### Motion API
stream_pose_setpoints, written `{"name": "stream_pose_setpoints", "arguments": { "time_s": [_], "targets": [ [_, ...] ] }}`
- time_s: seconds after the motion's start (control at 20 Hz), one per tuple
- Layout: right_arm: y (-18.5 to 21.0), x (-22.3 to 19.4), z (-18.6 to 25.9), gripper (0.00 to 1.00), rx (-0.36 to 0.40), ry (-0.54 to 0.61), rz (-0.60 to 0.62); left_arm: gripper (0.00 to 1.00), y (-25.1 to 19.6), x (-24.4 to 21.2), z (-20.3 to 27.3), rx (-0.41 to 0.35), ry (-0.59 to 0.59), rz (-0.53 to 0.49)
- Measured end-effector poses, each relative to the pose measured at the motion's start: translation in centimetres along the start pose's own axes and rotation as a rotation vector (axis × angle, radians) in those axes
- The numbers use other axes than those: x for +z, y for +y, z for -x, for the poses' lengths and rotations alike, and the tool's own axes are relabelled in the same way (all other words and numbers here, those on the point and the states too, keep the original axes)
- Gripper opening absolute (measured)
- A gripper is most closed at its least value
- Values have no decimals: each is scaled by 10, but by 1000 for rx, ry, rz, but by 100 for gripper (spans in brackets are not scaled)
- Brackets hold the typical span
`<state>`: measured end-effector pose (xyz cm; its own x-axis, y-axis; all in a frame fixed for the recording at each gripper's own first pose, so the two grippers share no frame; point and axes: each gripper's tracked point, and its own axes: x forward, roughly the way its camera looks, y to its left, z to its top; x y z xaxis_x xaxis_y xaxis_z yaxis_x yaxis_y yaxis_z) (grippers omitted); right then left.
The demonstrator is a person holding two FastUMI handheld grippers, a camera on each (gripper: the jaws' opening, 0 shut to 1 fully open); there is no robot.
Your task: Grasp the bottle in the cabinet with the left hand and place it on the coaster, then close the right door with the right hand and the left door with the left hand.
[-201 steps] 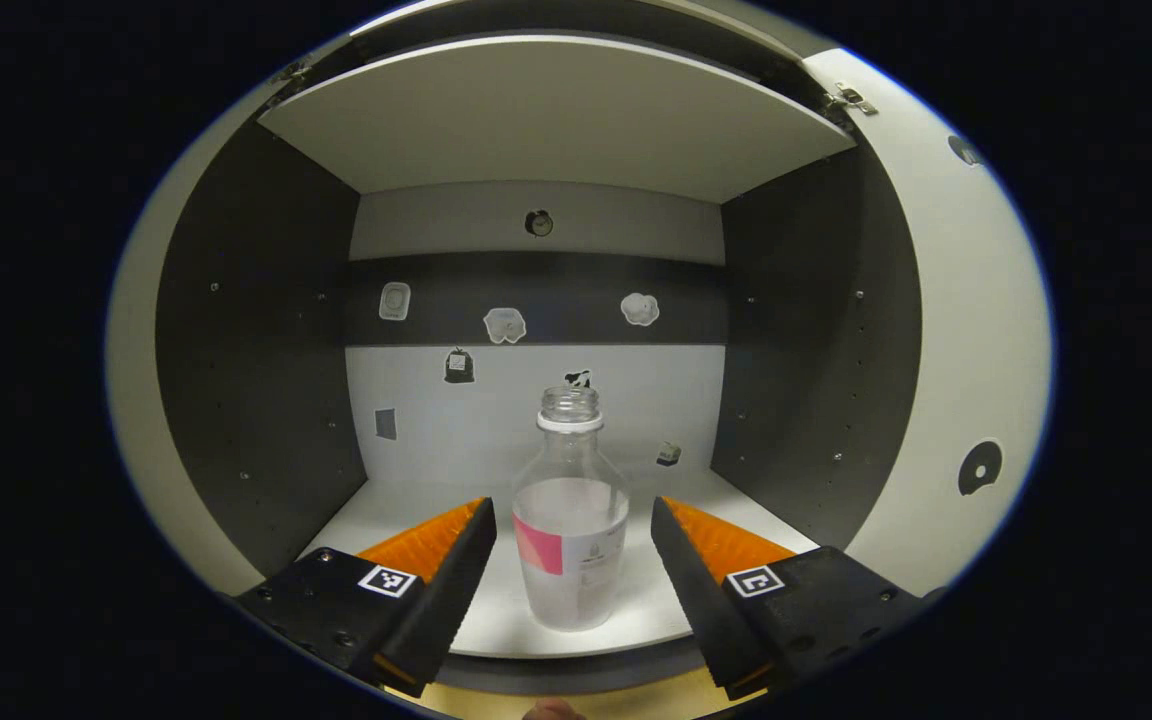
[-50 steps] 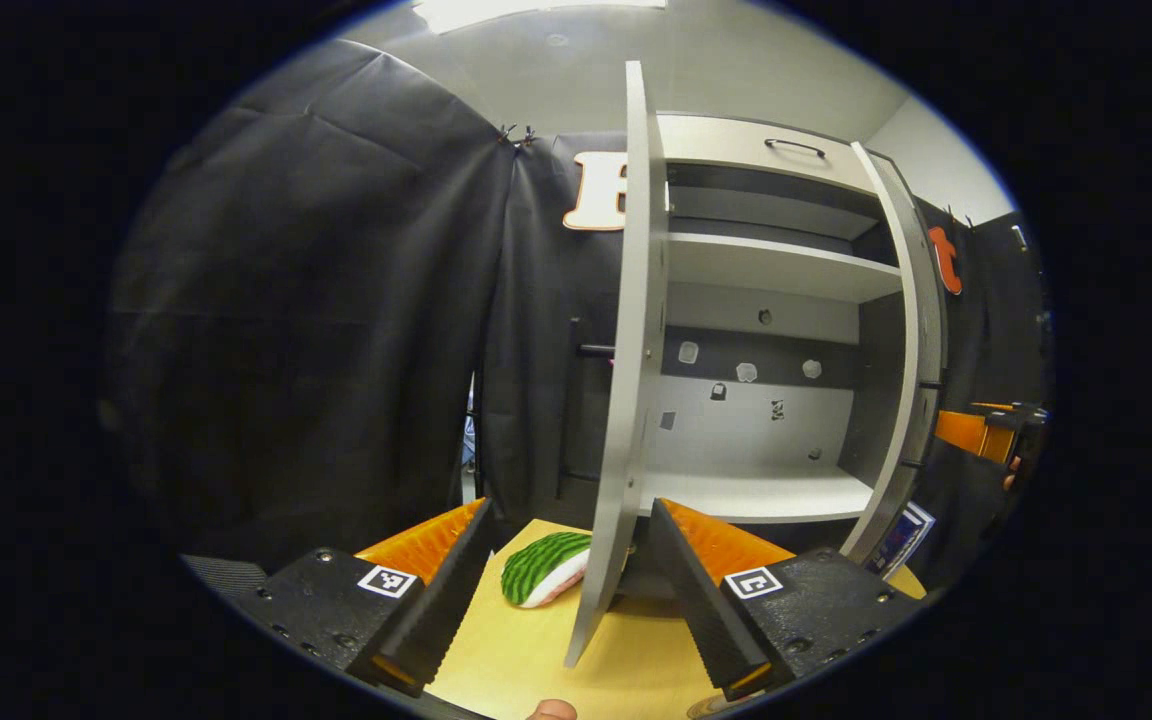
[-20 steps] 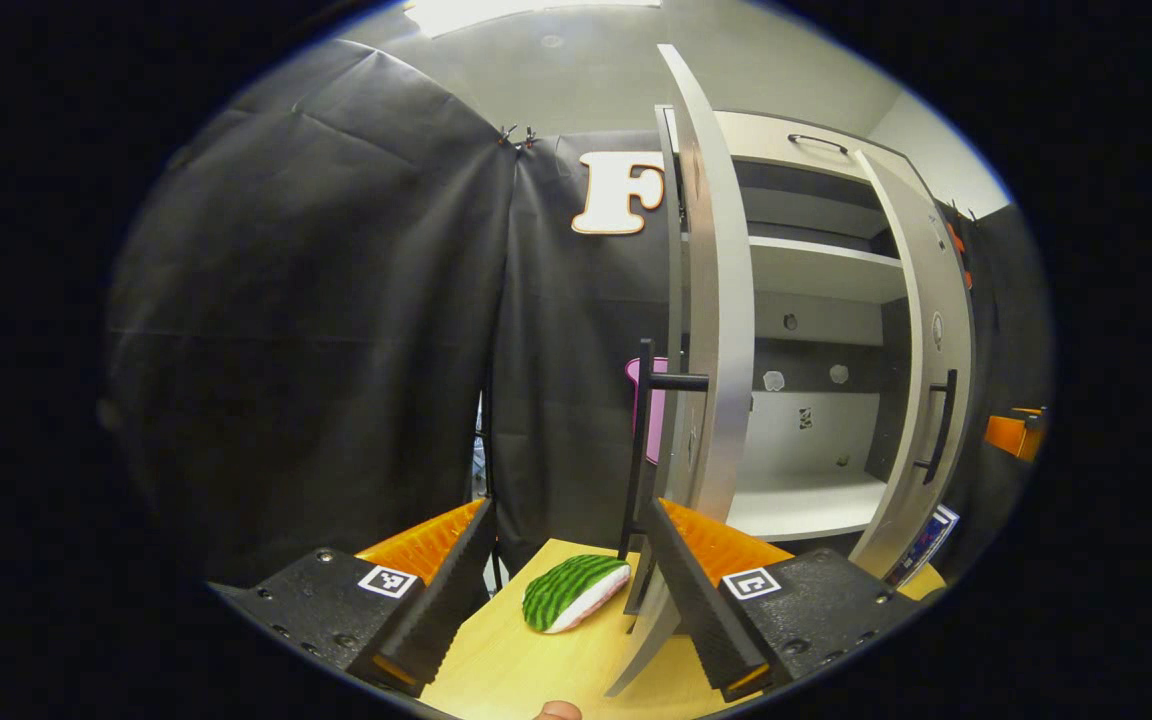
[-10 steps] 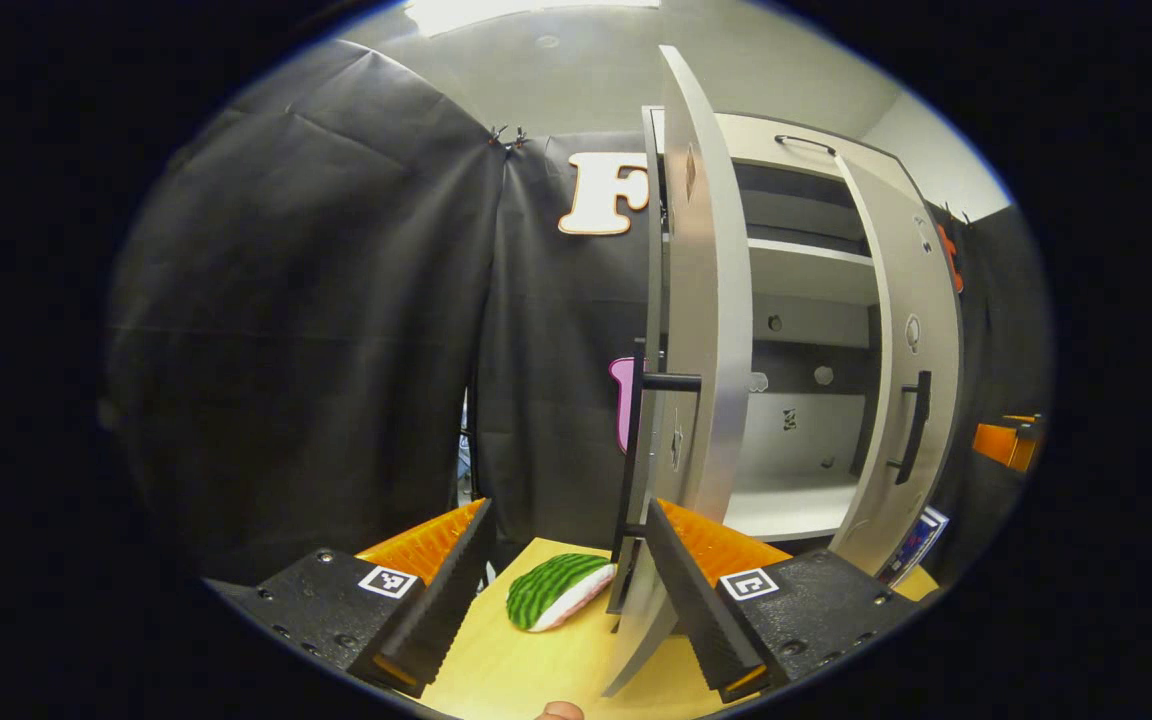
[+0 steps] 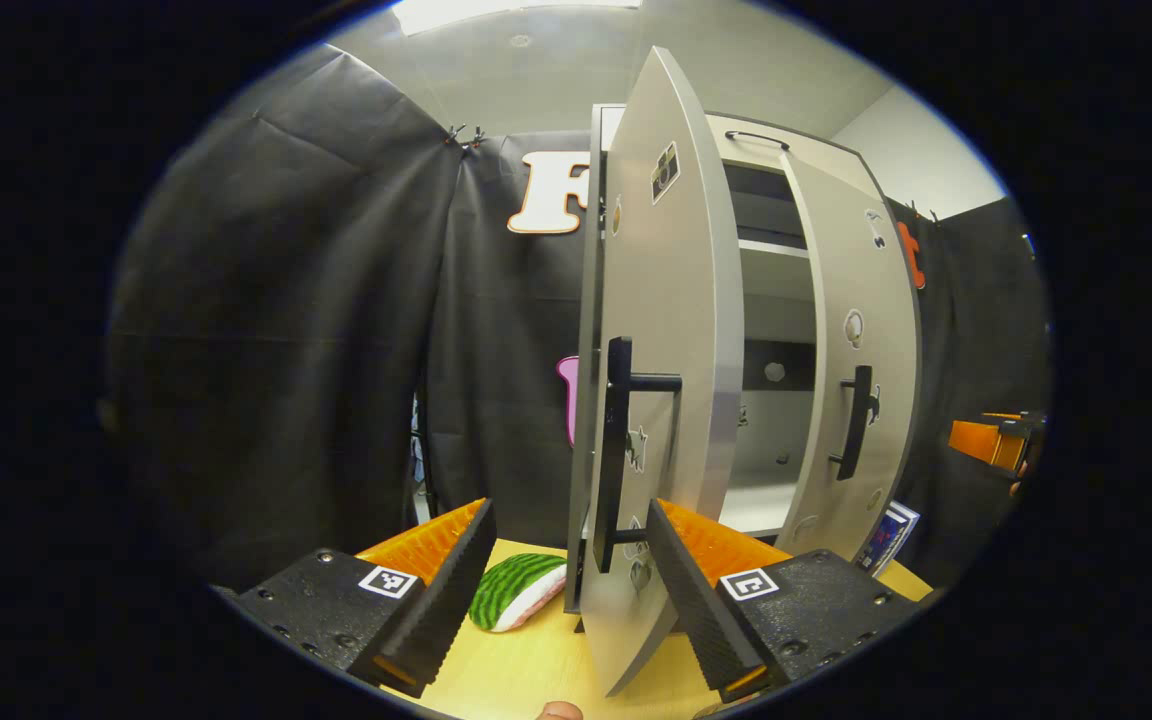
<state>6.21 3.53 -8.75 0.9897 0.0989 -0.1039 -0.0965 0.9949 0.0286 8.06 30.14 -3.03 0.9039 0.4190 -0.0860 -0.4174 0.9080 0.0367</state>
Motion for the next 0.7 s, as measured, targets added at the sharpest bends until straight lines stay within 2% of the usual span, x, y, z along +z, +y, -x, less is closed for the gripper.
{"name": "stream_pose_setpoints", "arguments": {
  "time_s": [0.2,0.25,0.3,0.35,0.4,0.7],
  "targets": [
    [-15,3,5,100,-30,-7,-9,89,-23,-2,-3,-51,4,-2],
    [-18,5,6,98,-38,-9,-9,89,-27,-2,-4,-63,4,-10],
    [-20,5,8,98,-44,-10,-9,94,-32,-2,-5,-74,4,-16],
    [-23,6,9,98,-51,-12,-9,94,-37,-3,-6,-85,4,-18],
    [-25,7,11,98,-56,-13,-8,89,-42,-3,-8,-95,5,-17],
    [-44,11,20,98,-97,-20,0,89,-69,-6,-21,-144,6,2]
  ]
}}
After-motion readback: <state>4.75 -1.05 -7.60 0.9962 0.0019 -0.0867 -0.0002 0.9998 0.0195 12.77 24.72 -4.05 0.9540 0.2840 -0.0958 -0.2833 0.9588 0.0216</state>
